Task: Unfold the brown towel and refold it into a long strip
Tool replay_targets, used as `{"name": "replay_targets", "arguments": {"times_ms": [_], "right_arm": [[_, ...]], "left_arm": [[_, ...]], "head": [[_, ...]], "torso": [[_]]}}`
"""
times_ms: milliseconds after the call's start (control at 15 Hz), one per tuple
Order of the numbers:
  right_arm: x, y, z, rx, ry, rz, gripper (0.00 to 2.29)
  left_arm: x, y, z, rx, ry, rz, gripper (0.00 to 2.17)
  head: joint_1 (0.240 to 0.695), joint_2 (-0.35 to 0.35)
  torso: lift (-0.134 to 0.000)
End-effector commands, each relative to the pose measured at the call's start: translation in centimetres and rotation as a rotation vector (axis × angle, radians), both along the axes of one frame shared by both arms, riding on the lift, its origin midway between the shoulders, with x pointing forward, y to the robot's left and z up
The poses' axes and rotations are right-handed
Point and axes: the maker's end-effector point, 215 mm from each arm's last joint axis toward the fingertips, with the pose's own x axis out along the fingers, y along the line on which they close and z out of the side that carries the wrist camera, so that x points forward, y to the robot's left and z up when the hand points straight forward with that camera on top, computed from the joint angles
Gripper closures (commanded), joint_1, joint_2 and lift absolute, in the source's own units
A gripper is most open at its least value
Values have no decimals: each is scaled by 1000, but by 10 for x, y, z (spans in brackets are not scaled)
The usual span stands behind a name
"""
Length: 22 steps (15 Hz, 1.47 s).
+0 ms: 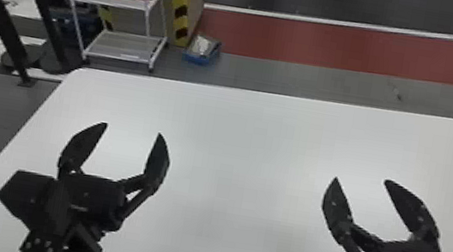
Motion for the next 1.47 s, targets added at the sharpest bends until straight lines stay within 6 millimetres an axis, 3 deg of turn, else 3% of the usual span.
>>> {"name": "replay_targets", "arguments": {"times_ms": [0,1400], "right_arm": [[0,-1,0,2,0,-1,181],[-4,-12,0,-3,6,-40,181]], "left_arm": [[0,0,-1,-1,1,1,87],[-4,-3,-1,3,-2,-6,87]], "head": [[695,89],[695,71]], "torso": [[-123],[-123]]}}
